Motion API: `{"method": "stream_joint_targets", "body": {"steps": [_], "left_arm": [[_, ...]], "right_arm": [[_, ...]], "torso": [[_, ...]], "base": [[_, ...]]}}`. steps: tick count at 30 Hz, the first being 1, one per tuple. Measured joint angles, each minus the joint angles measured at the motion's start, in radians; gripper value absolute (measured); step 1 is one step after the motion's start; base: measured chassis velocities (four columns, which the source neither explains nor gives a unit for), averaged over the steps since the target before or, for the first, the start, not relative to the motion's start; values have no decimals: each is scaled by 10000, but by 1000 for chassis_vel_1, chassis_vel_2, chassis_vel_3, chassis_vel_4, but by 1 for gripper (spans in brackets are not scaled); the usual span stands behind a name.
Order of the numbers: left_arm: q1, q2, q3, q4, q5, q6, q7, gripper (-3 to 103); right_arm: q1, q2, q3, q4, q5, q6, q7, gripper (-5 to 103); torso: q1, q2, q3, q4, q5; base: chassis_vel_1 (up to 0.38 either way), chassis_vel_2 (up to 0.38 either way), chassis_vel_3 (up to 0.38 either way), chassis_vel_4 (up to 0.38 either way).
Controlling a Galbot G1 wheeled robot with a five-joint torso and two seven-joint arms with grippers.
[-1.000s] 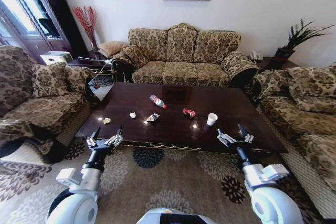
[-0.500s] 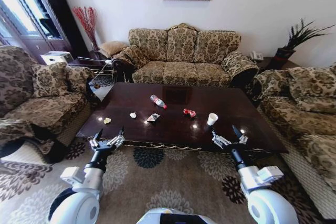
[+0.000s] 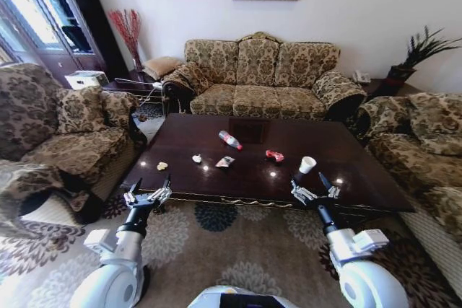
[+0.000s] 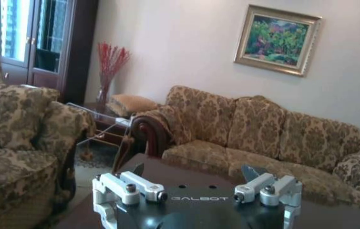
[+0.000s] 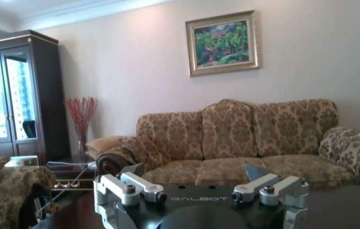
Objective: Move to the front of the table and place the trash on the table into the trash bin.
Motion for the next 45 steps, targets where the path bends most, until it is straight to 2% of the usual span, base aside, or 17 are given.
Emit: {"method": "stream_joint_targets", "body": {"steps": [5, 10, 14, 17, 20, 31, 34, 41, 45], "left_arm": [[14, 101, -47, 29, -88, 55, -34, 100], [54, 124, -45, 45, -113, 75, -41, 100], [65, 138, -20, 83, -119, 86, -41, 100], [59, 152, -10, 95, -134, 103, -42, 100], [58, 190, -8, 98, -148, 124, -52, 100], [43, 273, -119, 95, -221, 136, -70, 100], [50, 501, -314, 257, -117, 70, -70, 100], [88, 1194, -684, 958, 336, -340, -11, 100], [158, 1263, -691, 1172, 403, -441, -6, 100]], "right_arm": [[17, 6, -94, -32, 87, 254, 35, 100], [14, 8, -145, -24, 65, 193, -11, 100], [-5, 33, -176, -30, 60, 205, -11, 100], [-30, 12, -176, -35, 61, 241, -11, 100], [-37, -8, -168, -34, 89, 302, -11, 100], [-37, 92, -231, -99, 84, 498, 93, 100], [-36, 110, -235, -49, 19, 122, 166, 100], [65, 129, -210, -111, -95, 167, 137, 100], [67, 157, -191, -185, -84, 262, 140, 100]], "torso": [[1, 0, 0, -2, -10], [0, 0, 0, 3, 2], [3, -1, 1, -4, 7], [3, -1, 2, 0, 9], [3, -1, 1, 1, -5], [-3, 0, -1, 0, -1], [-12, 9, -6, -2, -2], [12, -4, 5, -1, 0], [12, -5, 5, 1, 0]], "base": [[177, 190, -208, -179], [23, 6, -14, -28], [-58, -76, 32, 43], [19, -56, -10, 30], [85, -21, -70, 29], [187, -107, -203, 121], [121, -114, -138, 88], [11, -32, -16, 9], [-11, 70, 22, -72]]}}
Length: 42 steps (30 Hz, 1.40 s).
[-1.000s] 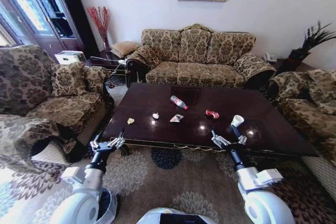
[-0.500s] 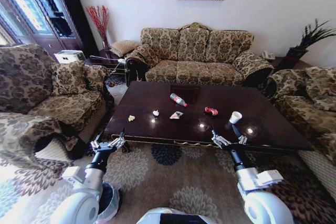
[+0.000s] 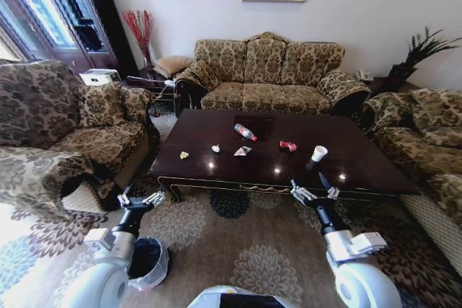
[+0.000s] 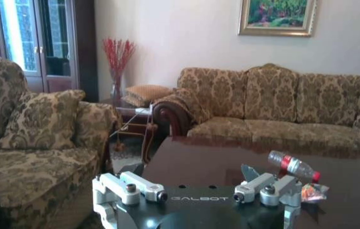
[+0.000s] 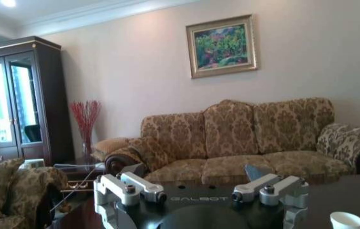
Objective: Move to the front of the table and place the trash on the table into the trash bin.
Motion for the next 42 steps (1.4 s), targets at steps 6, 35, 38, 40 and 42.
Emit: {"method": "stream_joint_targets", "body": {"steps": [6, 35, 38, 40, 42], "left_arm": [[25, -35, 151, 260, 277, -46, 40, 100], [-349, 2450, 487, 8359, 1213, -425, 846, 100], [-784, 2538, 584, 9145, 758, -442, 991, 101], [-1048, 2573, 653, 9593, 540, -463, 1091, 100], [-1231, 2586, 707, 9925, 451, -533, 1172, 99]], "right_arm": [[-43, 36, 16, -172, 14, 141, 0, 100], [-61, 66, 169, -1443, 656, 1020, -209, 100], [-82, -15, 173, -1545, 632, 1033, -228, 100], [-61, -67, 167, -1585, 600, 1034, -237, 100], [-29, -89, 157, -1592, 595, 1034, -236, 100]], "torso": [[-12, 2, -4, -1, 0], [-10, 4, -4, -2, -4], [-11, 4, -4, -3, 0], [-11, 4, -5, -2, 0], [-11, 4, -5, -2, -1]], "base": [[78, 73, -73, -66], [55, 53, -58, -57], [0, 0, 0, 0], [0, 0, 0, 0], [0, 0, 0, 0]]}}
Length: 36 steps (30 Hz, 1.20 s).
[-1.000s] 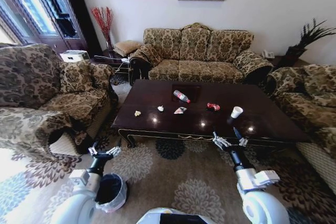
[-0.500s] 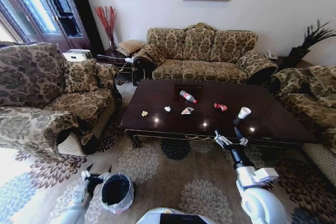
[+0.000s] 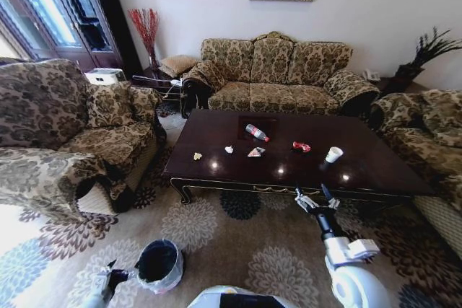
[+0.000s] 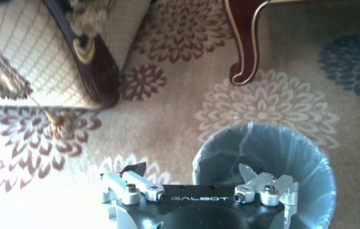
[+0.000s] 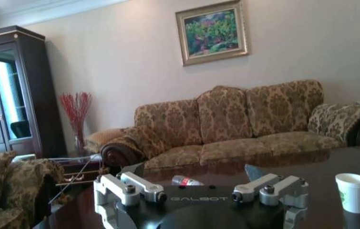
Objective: Move to the front of the table and place the trash on the table into the trash bin.
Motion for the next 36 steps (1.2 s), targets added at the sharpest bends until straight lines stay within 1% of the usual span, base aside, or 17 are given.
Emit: {"method": "stream_joint_targets", "body": {"steps": [1, 2, 4, 6, 7, 11, 16, 17, 19, 21, 23, 25, 26, 29, 30, 34, 36], "left_arm": [[-230, 14, 86, 389, -104, -125, 100, 99], [-230, 14, 86, 389, -104, -125, 100, 99], [-596, 17, 264, 876, -200, -282, 257, 99], [-1025, 7, 447, 1416, -185, -431, 360, 99], [-1025, 7, 447, 1416, -185, -431, 360, 99], [-1875, -95, 819, 2532, -137, -751, 535, 99], [-2351, -180, 1051, 3261, -18, -1015, 613, 98], [-2495, -207, 1122, 3507, 51, -1155, 678, 95], [-2763, -281, 1243, 3947, 143, -1298, 768, 98], [-2822, -301, 1268, 4043, 173, -1324, 781, 98], [-3170, -406, 1383, 4649, 221, -1448, 837, 99], [-3285, -430, 1408, 4832, 253, -1494, 838, 99], [-3514, -462, 1449, 5206, 415, -1688, 860, 99], [-3757, -467, 1495, 5614, 678, -1911, 871, 101], [-3757, -467, 1495, 5614, 678, -1911, 871, 101], [-4118, -451, 1501, 6192, 1218, -2264, 871, 98], [-4172, -447, 1501, 6287, 1279, -2324, 870, 98]], "right_arm": [[51, -30, -24, 0, 0, -1, 0, 100], [51, -30, -24, 0, 0, -1, 0, 100], [132, -107, -70, 17, -2, -8, 0, 100], [198, -182, -125, 94, 36, 8, 0, 100], [198, -182, -125, 94, 36, 8, 0, 100], [314, -361, -179, 521, 157, 7, 56, 100], [282, -417, -126, 718, 241, 58, 38, 100], [231, -419, -97, 766, 273, 100, 3, 100], [146, -417, -36, 842, 283, 133, -93, 100], [134, -416, -26, 853, 283, 143, -114, 100], [127, -425, -7, 866, 284, 210, -160, 100], [133, -439, 7, 866, 290, 228, -171, 100], [138, -475, 44, 866, 333, 246, -179, 100], [124, -521, 103, 859, 381, 286, -180, 100], [124, -521, 103, 859, 381, 286, -180, 100], [41, -518, 132, 857, 454, 366, -411, 100], [40, -510, 132, 855, 454, 381, -469, 100]], "torso": [[0, 0, 1, 3, -1], [0, 0, 1, 3, -1], [0, 0, 1, 3, 1], [0, 0, 1, 1, 5], [0, 0, 1, 1, 5], [1, -1, 1, 0, -1], [1, -1, 1, 1, 0], [1, -1, 1, 0, 3], [0, 0, 1, 1, 3], [0, 0, 1, 0, 3], [1, -1, 1, 1, 2], [1, -1, 1, 2, 2], [0, -1, 1, 1, 2], [1, 0, 1, 1, 1], [1, 0, 1, 1, 1], [0, 0, 1, 0, 2], [0, 0, 1, 0, 2]], "base": [[0, 0, 0, 0], [0, 0, 0, 0], [0, 0, 0, 0], [0, 0, 0, 0], [0, 0, 0, 0], [0, 0, 0, 0], [0, 0, 0, 0], [0, 0, 0, 0], [0, 0, 0, 0], [0, 0, 0, 0], [0, 0, 0, 0], [0, 0, 0, 0], [0, 0, 0, 0], [0, 0, 0, 0], [0, 0, 0, 0], [0, 0, 0, 0], [0, 0, 0, 0]]}}
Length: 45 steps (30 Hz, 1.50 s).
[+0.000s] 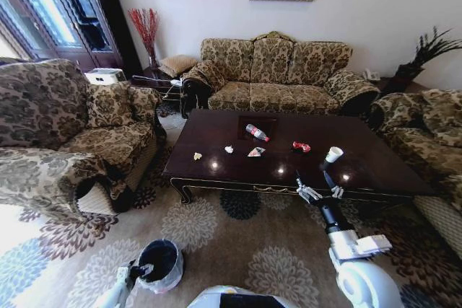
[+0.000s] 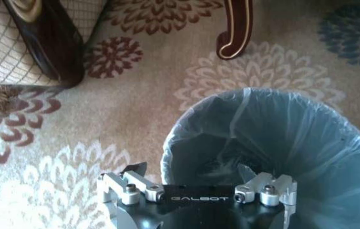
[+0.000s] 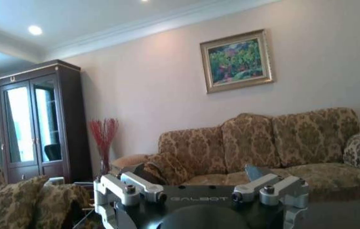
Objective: Move to the front of the table and place the trash on the table into the trash bin.
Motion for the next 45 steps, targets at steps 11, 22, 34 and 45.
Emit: {"method": "stream_joint_targets", "body": {"steps": [11, 22, 34, 45], "left_arm": [[-529, 35, 33, 803, 188, -167, 50, 98], [-787, 37, 34, 1245, 167, -294, 153, 98], [-1113, -68, 177, 1627, 167, -292, 239, 98], [-983, -313, 462, 1776, 139, -129, 236, 99]], "right_arm": [[5, 38, -5, -58, -16, 115, -239, 100], [-143, 92, 14, 35, -68, 203, -239, 100], [-346, 118, 73, 268, -162, 284, -213, 100], [-1030, 266, 91, 1156, -643, 144, 243, 100]], "torso": [[0, 0, 0, 0, -2], [-1, 0, 0, 1, 1], [-2, 0, -1, 0, 2], [0, 0, 0, 0, -2]], "base": [[0, 0, 0, 0], [0, 0, 0, 0], [0, 11, 1, -14], [-9, 33, 9, -34]]}}
